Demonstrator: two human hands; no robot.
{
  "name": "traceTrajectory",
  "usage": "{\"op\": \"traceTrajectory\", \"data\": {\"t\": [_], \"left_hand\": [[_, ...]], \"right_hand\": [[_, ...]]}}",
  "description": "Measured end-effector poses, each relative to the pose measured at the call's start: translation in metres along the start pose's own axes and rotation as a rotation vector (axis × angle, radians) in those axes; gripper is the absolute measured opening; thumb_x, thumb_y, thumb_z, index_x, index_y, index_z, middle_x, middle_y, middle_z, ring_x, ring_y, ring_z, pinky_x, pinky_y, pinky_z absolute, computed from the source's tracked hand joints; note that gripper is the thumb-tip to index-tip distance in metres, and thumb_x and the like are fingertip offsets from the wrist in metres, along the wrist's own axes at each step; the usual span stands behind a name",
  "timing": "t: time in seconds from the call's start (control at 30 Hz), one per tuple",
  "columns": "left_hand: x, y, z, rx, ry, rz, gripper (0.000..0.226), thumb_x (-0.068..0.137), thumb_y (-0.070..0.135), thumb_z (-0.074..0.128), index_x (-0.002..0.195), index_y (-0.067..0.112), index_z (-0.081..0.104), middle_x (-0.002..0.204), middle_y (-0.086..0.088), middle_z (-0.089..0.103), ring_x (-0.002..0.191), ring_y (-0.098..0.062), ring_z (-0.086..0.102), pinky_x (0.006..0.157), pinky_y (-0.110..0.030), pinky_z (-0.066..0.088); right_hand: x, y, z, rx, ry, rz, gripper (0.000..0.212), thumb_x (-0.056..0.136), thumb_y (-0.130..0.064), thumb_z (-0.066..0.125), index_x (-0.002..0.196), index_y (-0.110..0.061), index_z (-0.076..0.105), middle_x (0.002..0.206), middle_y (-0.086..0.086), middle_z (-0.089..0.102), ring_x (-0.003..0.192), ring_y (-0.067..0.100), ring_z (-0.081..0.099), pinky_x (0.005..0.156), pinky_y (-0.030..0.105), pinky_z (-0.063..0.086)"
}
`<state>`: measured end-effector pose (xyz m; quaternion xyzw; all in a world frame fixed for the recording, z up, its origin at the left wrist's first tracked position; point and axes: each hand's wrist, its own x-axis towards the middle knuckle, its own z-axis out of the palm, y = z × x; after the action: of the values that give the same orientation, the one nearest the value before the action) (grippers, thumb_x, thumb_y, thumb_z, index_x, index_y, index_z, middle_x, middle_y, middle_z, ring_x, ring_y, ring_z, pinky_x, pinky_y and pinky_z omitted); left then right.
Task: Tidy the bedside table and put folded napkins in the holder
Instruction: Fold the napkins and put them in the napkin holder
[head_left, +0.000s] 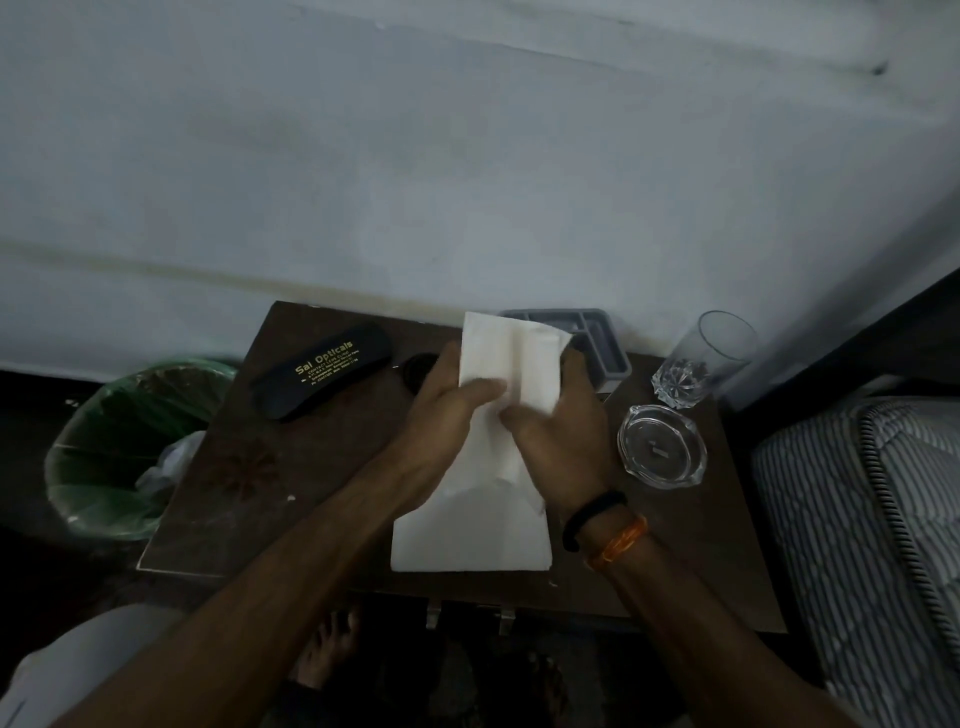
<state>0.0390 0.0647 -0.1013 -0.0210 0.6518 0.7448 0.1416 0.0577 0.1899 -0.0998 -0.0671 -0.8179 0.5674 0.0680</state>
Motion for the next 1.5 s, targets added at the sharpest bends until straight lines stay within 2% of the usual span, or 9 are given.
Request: {"op": "traceTrajectory", "data": {"t": [0.1, 0.2, 0.27, 0.57, 0.73, 0.87, 1.0, 1.17, 1.5], "left_hand": [[-0.002, 0.002, 0.007, -0.129, -0.012, -0.068, 0.021, 0.098, 0.022, 0.051, 0.116, 0.028, 0.06, 0.106, 0.0, 0.07, 0.102, -0.019, 0.066, 0.085, -0.034, 0.053], [-0.004, 0.003, 0.01, -0.184, -0.053, -0.091, 0.036, 0.102, 0.035, 0.04, 0.122, 0.017, 0.063, 0.105, -0.007, 0.073, 0.102, -0.019, 0.07, 0.086, -0.031, 0.058], [-0.004, 0.005, 0.008, -0.238, -0.072, -0.116, 0.046, 0.102, 0.044, 0.036, 0.124, 0.014, 0.064, 0.111, -0.014, 0.071, 0.104, -0.025, 0.069, 0.092, -0.038, 0.057], [-0.007, 0.014, 0.003, -0.34, -0.075, -0.124, 0.056, 0.086, 0.062, 0.045, 0.096, 0.012, 0.07, 0.082, -0.006, 0.071, 0.082, -0.019, 0.071, 0.088, -0.039, 0.055], [-0.003, 0.014, -0.007, -0.251, -0.044, -0.07, 0.028, 0.084, 0.034, 0.068, 0.103, 0.014, 0.069, 0.093, -0.008, 0.073, 0.095, -0.025, 0.071, 0.083, -0.04, 0.058], [-0.001, 0.017, -0.015, -0.245, -0.022, -0.053, 0.036, 0.088, 0.023, 0.066, 0.121, 0.009, 0.064, 0.11, -0.015, 0.071, 0.102, -0.031, 0.068, 0.087, -0.045, 0.057], [-0.001, 0.02, -0.016, -0.243, -0.086, -0.098, 0.036, 0.084, 0.024, 0.068, 0.118, 0.013, 0.067, 0.112, -0.016, 0.07, 0.105, -0.035, 0.068, 0.089, -0.052, 0.056], [-0.006, 0.017, -0.011, -0.097, -0.219, -0.01, 0.039, 0.076, 0.027, 0.07, 0.114, 0.02, 0.066, 0.107, -0.009, 0.073, 0.102, -0.026, 0.07, 0.083, -0.043, 0.06], [0.002, 0.005, -0.002, 0.143, -0.134, 0.134, 0.034, 0.095, 0.04, 0.052, 0.128, 0.03, 0.052, 0.118, 0.007, 0.065, 0.108, -0.009, 0.064, 0.081, -0.02, 0.057]], "right_hand": [[-0.005, -0.003, 0.009, -0.101, -0.037, -0.048, 0.059, 0.075, -0.012, 0.07, 0.127, -0.024, 0.046, 0.109, -0.007, 0.061, 0.095, 0.008, 0.061, 0.066, 0.01, 0.046], [-0.009, -0.005, 0.014, -0.103, -0.086, -0.063, 0.075, 0.078, -0.017, 0.071, 0.143, -0.026, 0.035, 0.109, -0.008, 0.058, 0.098, 0.005, 0.058, 0.08, 0.025, 0.053], [-0.011, -0.009, 0.012, -0.062, -0.104, -0.055, 0.08, 0.079, -0.016, 0.072, 0.146, -0.026, 0.03, 0.107, -0.007, 0.055, 0.093, 0.003, 0.058, 0.076, 0.019, 0.052], [-0.019, -0.013, 0.012, -0.083, -0.078, -0.22, 0.032, 0.082, -0.028, 0.075, 0.109, -0.02, 0.06, 0.1, -0.003, 0.061, 0.08, 0.006, 0.062, 0.068, 0.014, 0.051], [-0.01, -0.011, 0.004, 0.119, -0.184, -0.111, 0.009, 0.086, -0.02, 0.071, 0.093, -0.016, 0.069, 0.09, -0.001, 0.071, 0.084, 0.016, 0.068, 0.077, 0.037, 0.058], [-0.001, -0.006, -0.007, -0.003, 0.01, -0.052, 0.032, 0.071, -0.03, 0.085, 0.093, -0.022, 0.062, 0.089, -0.009, 0.069, 0.083, 0.007, 0.066, 0.075, 0.026, 0.056], [0.004, -0.003, -0.014, 0.128, -0.346, 0.112, 0.05, 0.069, -0.029, 0.087, 0.112, -0.019, 0.063, 0.107, 0.0, 0.074, 0.099, 0.015, 0.071, 0.088, 0.044, 0.058], [0.003, -0.003, -0.015, 0.296, -0.425, 0.071, 0.041, 0.079, -0.003, 0.077, 0.119, -0.004, 0.066, 0.114, 0.01, 0.073, 0.106, 0.027, 0.07, 0.092, 0.049, 0.056], [0.002, 0.0, -0.01, 0.262, -0.244, 0.101, 0.037, 0.082, -0.008, 0.075, 0.118, -0.01, 0.067, 0.108, 0.008, 0.074, 0.099, 0.024, 0.072, 0.087, 0.05, 0.058]]}}
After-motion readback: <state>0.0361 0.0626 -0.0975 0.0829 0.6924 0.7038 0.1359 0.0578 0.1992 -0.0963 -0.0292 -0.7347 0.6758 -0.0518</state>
